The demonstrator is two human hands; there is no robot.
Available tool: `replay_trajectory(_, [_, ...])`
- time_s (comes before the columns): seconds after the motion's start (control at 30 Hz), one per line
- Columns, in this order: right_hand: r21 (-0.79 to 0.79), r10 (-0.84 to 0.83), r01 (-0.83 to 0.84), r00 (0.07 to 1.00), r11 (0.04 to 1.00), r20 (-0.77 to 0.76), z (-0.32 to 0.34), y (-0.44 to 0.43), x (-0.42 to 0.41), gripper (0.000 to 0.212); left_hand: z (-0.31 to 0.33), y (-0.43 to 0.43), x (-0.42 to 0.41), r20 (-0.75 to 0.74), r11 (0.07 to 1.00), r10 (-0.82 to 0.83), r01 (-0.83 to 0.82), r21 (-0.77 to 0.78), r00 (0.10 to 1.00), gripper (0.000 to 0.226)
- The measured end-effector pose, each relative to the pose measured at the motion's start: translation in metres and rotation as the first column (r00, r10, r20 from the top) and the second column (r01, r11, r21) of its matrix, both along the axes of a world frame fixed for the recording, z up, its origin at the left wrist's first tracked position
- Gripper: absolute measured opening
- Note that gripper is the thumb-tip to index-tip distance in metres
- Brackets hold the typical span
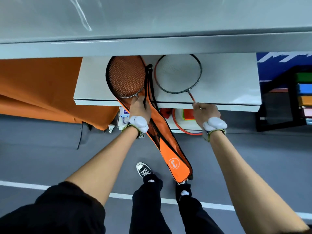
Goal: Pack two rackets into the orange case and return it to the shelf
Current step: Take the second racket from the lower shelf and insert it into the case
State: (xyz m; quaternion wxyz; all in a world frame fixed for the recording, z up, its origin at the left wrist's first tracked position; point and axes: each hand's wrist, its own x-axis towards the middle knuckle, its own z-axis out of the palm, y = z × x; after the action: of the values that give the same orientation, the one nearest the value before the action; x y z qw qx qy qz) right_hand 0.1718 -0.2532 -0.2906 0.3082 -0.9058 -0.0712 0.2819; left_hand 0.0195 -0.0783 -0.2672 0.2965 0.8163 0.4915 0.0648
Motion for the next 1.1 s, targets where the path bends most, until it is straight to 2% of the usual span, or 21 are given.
replay_trajectory(0.13, [0.064,-0.054,0.05,0.996,0.997,0.071,0.008,-0.031,-0.008,0.037,0.003,-0.017,0.011,-0.024,0.999,-0.035,0.035,-0.012,0.999,0.031])
replay_trajectory(0.33, [0.099,-0.059,0.057,0.998,0.993,0.017,0.011,-0.068,-0.022,0.029,0.003,-0.023,0.023,-0.021,0.999,0.018,-0.018,-0.029,1.0,0.034])
replay_trajectory(0.47, [0.114,0.031,-0.034,0.999,0.993,0.03,0.011,-0.082,-0.034,0.027,0.001,-0.025,0.027,-0.01,1.0,0.003,-0.004,-0.024,1.0,0.035])
replay_trajectory(0.63, [0.107,0.182,-0.178,0.983,0.978,-0.032,0.005,-0.08,-0.048,0.024,0.0,-0.035,0.031,0.024,0.996,-0.057,0.059,-0.072,0.998,0.036])
replay_trajectory(0.73, [0.087,0.207,-0.203,0.978,0.975,-0.035,0.001,-0.073,-0.052,0.04,-0.002,-0.044,0.032,0.079,0.987,-0.083,0.093,-0.131,0.993,0.035])
replay_trajectory(0.83, [0.06,0.194,-0.191,0.979,0.98,-0.059,-0.001,-0.065,-0.048,0.039,-0.005,-0.054,0.033,0.083,0.979,-0.112,0.124,-0.164,0.99,0.034])
replay_trajectory(0.97, [0.048,0.18,-0.176,0.978,0.983,-0.104,-0.004,-0.054,-0.04,0.05,-0.012,-0.062,0.032,0.075,0.972,-0.139,0.15,-0.182,0.987,0.033])
replay_trajectory(1.1, [0.065,0.156,-0.148,0.976,0.987,-0.15,-0.007,-0.045,-0.039,0.042,-0.014,-0.062,0.033,0.078,0.974,-0.151,0.162,-0.16,0.985,0.031])
